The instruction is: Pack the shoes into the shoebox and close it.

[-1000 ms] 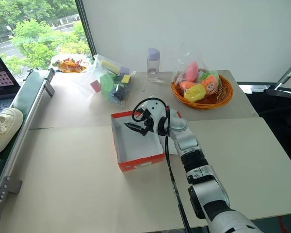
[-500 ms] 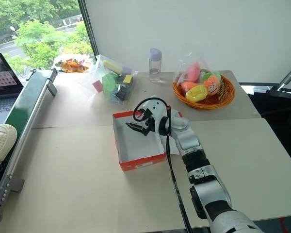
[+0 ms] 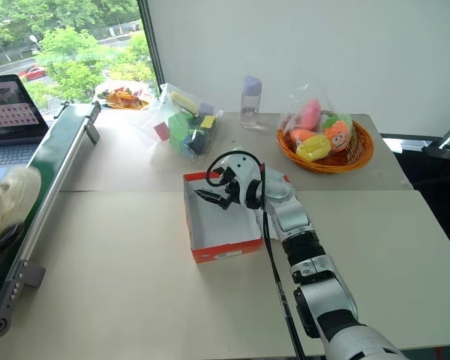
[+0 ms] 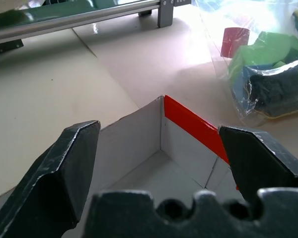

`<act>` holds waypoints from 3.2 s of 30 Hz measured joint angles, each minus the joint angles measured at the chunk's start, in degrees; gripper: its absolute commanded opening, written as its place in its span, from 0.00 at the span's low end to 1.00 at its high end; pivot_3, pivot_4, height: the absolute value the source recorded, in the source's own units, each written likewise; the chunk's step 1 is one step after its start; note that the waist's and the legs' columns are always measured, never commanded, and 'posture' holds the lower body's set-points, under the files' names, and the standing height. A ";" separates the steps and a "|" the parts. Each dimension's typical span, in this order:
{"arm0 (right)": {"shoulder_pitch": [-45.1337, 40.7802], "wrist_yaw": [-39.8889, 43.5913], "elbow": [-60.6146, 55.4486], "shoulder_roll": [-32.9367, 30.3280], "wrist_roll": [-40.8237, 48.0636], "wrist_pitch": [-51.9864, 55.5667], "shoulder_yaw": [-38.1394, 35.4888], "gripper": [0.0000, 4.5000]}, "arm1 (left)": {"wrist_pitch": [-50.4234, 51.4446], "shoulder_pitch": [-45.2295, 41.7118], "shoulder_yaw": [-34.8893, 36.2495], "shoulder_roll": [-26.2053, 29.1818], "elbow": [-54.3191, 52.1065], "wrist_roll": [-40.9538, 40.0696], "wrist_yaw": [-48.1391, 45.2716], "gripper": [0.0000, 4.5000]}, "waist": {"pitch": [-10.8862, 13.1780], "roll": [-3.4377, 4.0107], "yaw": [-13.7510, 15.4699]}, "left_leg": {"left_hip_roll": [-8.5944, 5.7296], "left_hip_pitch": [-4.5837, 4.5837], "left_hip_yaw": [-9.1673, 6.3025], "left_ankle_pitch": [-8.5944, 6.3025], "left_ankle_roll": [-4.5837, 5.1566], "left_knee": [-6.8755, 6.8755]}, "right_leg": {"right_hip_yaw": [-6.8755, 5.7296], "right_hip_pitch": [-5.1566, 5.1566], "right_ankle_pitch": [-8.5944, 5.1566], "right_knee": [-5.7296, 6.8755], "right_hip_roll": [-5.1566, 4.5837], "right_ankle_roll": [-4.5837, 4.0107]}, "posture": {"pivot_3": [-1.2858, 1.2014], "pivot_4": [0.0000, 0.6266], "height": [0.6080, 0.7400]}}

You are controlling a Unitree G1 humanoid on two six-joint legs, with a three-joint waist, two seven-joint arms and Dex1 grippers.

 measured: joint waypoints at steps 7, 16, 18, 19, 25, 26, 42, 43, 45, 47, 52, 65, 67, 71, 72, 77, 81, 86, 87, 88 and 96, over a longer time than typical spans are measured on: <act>-2.05 -5.19 -5.07 4.22 14.77 15.63 -10.86 1.00 | 5.71 -5.61 -14.66 -14.35 -17.26 -5.12 10.22 0.68 | 0.04 0.14 -0.93 | -0.03 0.02 0.28 0.21 0.55 -0.08 | 0.21 -0.07 0.07 -0.10 0.14 0.12 | 0.52 0.24 1.00; -3.08 -9.42 -7.35 3.64 17.26 20.60 -12.43 1.00 | 5.61 -13.45 -28.47 -22.21 -16.86 -1.75 13.49 0.68 | 0.04 0.15 -1.48 | -0.12 0.00 0.73 0.24 0.56 0.08 | 0.23 0.00 0.05 -0.03 0.33 0.14 | 0.52 0.24 1.00; -2.97 -9.79 -7.40 3.63 17.28 20.88 -12.42 1.00 | 5.47 -15.29 -30.47 -24.04 -15.51 -0.76 13.63 0.68 | 0.04 0.15 -1.46 | -0.12 0.00 0.74 0.24 0.57 0.09 | 0.25 0.00 0.04 -0.03 0.36 0.15 | 0.52 0.24 1.00; -2.96 -10.14 -7.41 3.68 17.33 20.92 -12.51 1.00 | 5.43 -15.78 -31.68 -25.00 -14.92 -0.26 13.75 0.68 | 0.04 0.15 -1.45 | -0.13 -0.02 0.75 0.25 0.57 0.10 | 0.25 0.00 0.04 -0.03 0.36 0.16 | 0.52 0.24 1.00; -2.84 -11.97 -7.42 3.97 17.88 20.99 -13.68 1.00 | 4.11 -13.81 -39.67 -30.66 -14.01 3.79 14.25 0.68 | 0.04 0.15 -1.51 | -0.11 -0.16 0.74 0.25 0.57 0.16 | 0.27 -0.06 0.04 -0.03 0.38 0.19 | 0.52 0.24 1.00; -2.76 -12.29 -7.42 3.78 17.90 21.04 -13.94 1.00 | 3.64 -13.20 -40.39 -31.65 -14.01 4.19 14.60 0.68 | 0.05 0.15 -1.44 | -0.11 -0.16 0.73 0.25 0.57 0.18 | 0.27 -0.07 0.04 -0.02 0.39 0.19 | 0.52 0.24 1.00; -4.36 -13.88 -5.89 3.99 18.82 20.18 -14.06 0.12 | 12.17 -11.54 -37.86 -24.52 -23.07 -0.13 12.52 1.00 | 0.06 0.18 -1.57 | -0.09 -0.17 0.70 0.25 0.58 0.24 | 0.27 -0.06 0.03 0.00 0.45 0.20 | 0.52 0.24 1.00; -5.04 -14.35 -4.66 3.02 18.39 19.56 -14.24 0.12 | 13.40 -11.25 -37.05 -22.09 -24.34 -1.47 11.01 1.00 | 0.08 0.20 -1.57 | -0.09 -0.17 0.70 0.25 0.58 0.23 | 0.27 -0.06 0.03 -0.01 0.44 0.20 | 0.52 0.24 1.00; -6.09 -15.21 -2.39 0.75 17.16 18.38 -14.93 0.12 | 15.39 -10.34 -34.10 -17.58 -26.18 -3.60 9.06 1.00 | 0.09 0.22 -1.43 | -0.08 -0.17 0.69 0.25 0.58 0.23 | 0.25 -0.06 0.03 -0.04 0.45 0.20 | 0.52 0.24 1.00; -7.23 -15.44 -0.86 -2.22 17.11 19.36 -15.87 0.12 | 17.08 -8.83 -30.74 -12.85 -27.16 -5.51 7.05 1.00 | 0.12 0.26 -1.42 | -0.09 -0.21 0.69 0.25 0.58 0.23 | 0.25 -0.08 0.02 -0.08 0.44 0.20 | 0.52 0.24 1.00; -8.76 -9.21 -2.67 -13.75 17.34 33.45 -12.81 0.12 | 18.68 -4.85 -25.94 -5.69 -29.02 -7.86 2.92 1.00 | 0.15 0.30 -1.26 | -0.09 -0.22 0.72 0.22 0.62 0.18 | 0.25 -0.06 0.00 -0.21 0.41 0.20 | 0.52 0.24 1.00; -6.79 -4.60 -9.70 -17.80 14.64 47.16 0.86 0.12 | 16.40 -1.44 -32.14 -7.04 -28.99 -3.53 2.72 1.00 | 0.16 0.31 -1.38 | -0.02 -0.22 0.78 0.22 0.62 0.20 | 0.32 -0.10 -0.03 -0.17 0.50 0.18 | 0.52 0.24 1.00; -6.79 -4.15 -10.56 -18.27 12.54 45.66 3.92 0.12 | 16.25 -1.44 -32.61 -7.70 -28.99 -2.83 3.26 1.00 | 0.15 0.31 -1.36 | -0.02 -0.21 0.78 0.22 0.62 0.21 | 0.32 -0.08 -0.03 -0.17 0.50 0.18 | 0.52 0.24 1.00; -6.77 -3.30 -10.49 -18.84 5.38 39.20 13.29 0.12 | 15.51 -1.38 -33.22 -8.51 -29.00 -1.79 3.72 1.00 | 0.15 0.30 -1.38 | -0.02 -0.20 0.78 0.22 0.62 0.22 | 0.32 -0.09 -0.03 -0.16 0.50 0.18 | 0.52 0.24 1.00; -6.72 -3.29 -9.90 -18.77 3.61 37.50 15.01 0.12 | 15.43 -1.36 -33.23 -8.54 -29.02 -1.59 3.83 1.00 | 0.15 0.30 -1.38 | -0.02 -0.20 0.78 0.22 0.62 0.22 | 0.31 -0.10 -0.03 -0.16 0.51 0.18 | 0.52 0.24 1.00; -7.23 -2.60 -3.37 -18.28 -2.92 27.76 18.94 0.12 | 15.44 -0.84 -33.42 -8.81 -30.04 -0.62 5.49 1.00 | 0.15 0.29 -1.16 | -0.04 -0.15 0.78 0.22 0.62 0.27 | 0.31 0.00 -0.01 -0.17 0.48 0.20 | 0.52 0.24 1.00; -8.32 -2.12 1.98 -16.34 -5.84 23.93 19.11 0.12 | 15.52 -0.61 -34.57 -9.21 -31.29 -0.16 6.21 1.00 | 0.13 0.26 -1.21 | -0.02 0.05 0.78 0.22 0.61 0.27 | 0.33 0.16 -0.01 -0.15 0.50 0.20 | 0.52 0.24 1.00; -9.30 -2.14 4.75 -14.87 -6.87 23.71 18.34 0.33 | 16.11 -0.79 -34.70 -9.22 -32.26 -0.11 7.07 1.00 | 0.09 0.24 -1.34 | 0.00 0.15 0.79 0.23 0.61 0.27 | 0.35 0.22 -0.01 -0.14 0.51 0.18 | 0.52 0.24 1.00; -8.69 -2.35 3.59 -14.84 -7.64 23.73 17.99 0.40 | 16.52 -0.79 -34.71 -9.20 -32.26 -0.03 7.13 1.00 | 0.09 0.24 -1.34 | -0.01 0.13 0.80 0.22 0.61 0.27 | 0.36 0.19 -0.01 -0.14 0.51 0.19 | 0.52 0.24 1.00; -8.41 -2.49 2.88 -14.84 -7.81 23.81 17.93 0.48 | 16.55 -0.82 -34.77 -9.15 -32.26 0.08 7.13 1.00 | 0.09 0.25 -1.34 | -0.01 0.12 0.80 0.22 0.61 0.26 | 0.36 0.17 -0.01 -0.14 0.51 0.19 | 0.52 0.24 1.00; -5.32 -1.90 -9.53 -14.91 -7.72 29.48 16.88 0.99 | 16.70 -2.67 -36.25 -7.86 -32.26 1.41 6.83 1.00 | 0.10 0.26 -1.19 | -0.02 -0.09 0.79 0.22 0.61 0.25 | 0.36 -0.01 -0.02 -0.14 0.50 0.19 | 0.52 0.24 1.00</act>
